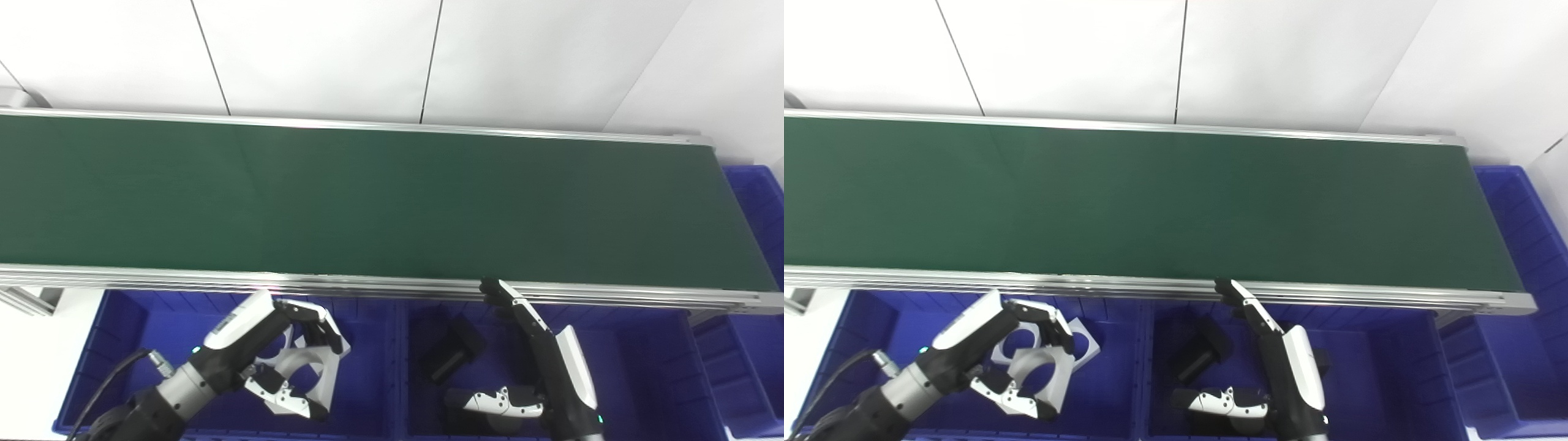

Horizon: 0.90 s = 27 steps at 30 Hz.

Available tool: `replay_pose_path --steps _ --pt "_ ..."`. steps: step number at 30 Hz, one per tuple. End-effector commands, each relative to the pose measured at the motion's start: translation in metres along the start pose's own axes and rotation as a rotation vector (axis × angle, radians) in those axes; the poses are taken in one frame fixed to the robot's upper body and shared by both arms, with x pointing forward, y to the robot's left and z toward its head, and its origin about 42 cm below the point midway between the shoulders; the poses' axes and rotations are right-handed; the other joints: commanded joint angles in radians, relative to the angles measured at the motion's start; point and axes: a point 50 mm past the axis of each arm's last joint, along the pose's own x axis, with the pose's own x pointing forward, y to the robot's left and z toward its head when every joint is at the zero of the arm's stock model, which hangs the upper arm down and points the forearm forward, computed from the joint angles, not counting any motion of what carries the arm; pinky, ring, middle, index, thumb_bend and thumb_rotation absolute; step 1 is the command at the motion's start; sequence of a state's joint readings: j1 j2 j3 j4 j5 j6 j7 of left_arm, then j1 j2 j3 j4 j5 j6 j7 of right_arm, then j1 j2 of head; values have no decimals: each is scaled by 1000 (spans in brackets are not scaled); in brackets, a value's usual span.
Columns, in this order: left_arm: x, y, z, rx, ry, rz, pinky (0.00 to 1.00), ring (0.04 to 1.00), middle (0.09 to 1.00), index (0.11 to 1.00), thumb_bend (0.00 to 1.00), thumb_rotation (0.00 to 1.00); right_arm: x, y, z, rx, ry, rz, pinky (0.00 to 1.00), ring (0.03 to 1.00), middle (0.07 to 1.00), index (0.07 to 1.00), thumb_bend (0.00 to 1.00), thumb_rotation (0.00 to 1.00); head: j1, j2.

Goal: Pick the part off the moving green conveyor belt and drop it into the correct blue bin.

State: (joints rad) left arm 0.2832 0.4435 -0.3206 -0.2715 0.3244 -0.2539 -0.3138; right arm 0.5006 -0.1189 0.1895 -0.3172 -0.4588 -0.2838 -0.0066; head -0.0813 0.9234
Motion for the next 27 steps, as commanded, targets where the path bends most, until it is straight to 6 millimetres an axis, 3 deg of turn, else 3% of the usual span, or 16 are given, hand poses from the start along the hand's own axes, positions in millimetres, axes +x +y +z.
replay_pose_path --steps 1,8,11,12,13,14,15,16,18,24,27 --pt "7 8 8 36 -13 -16 431 403 505 528 496 0 2 -6 8 6 -35 -12 738 793 828 863 947 360 2 1" --pt "22 4 -6 110 35 -40 431 400 505 533 496 0 4 -6 7 -6 -35 -13 725 779 819 857 957 373 1 3" --pt "25 1 -10 190 73 -48 460 424 529 513 498 0 4 -6 7 -7 -37 -11 723 780 821 860 954 378 -3 2" --pt "26 1 -11 229 97 -55 501 481 572 508 502 10 4 -6 7 -6 -36 -13 722 780 821 860 955 377 -3 2" --pt "26 0 -12 263 117 -61 542 587 658 554 543 31 4 -5 7 -4 -36 -14 722 781 821 860 955 375 -4 2" --pt "26 0 -13 284 129 -65 582 674 730 690 640 44 4 -5 7 -3 -36 -15 724 783 822 859 956 372 -4 2" --pt "26 -1 -14 291 150 -58 586 683 738 704 650 45 4 -5 7 -2 -34 -14 724 783 822 859 956 372 -3 3" --pt "26 -2 -14 292 163 -51 639 753 811 789 710 142 4 -5 8 -1 -32 -12 729 786 823 860 957 374 -3 3" --pt "25 -3 -14 290 194 -40 689 821 877 859 762 241 4 -5 9 4 -26 -11 735 791 826 861 956 371 -3 3" --pt "23 -4 -14 298 194 -60 827 914 937 930 866 386 5 -5 9 8 -21 -7 739 798 831 862 957 380 -5 2" --pt "22 -2 -12 305 171 -73 845 922 942 933 899 437 5 -5 8 11 -19 -4 737 798 832 862 957 380 -7 1"
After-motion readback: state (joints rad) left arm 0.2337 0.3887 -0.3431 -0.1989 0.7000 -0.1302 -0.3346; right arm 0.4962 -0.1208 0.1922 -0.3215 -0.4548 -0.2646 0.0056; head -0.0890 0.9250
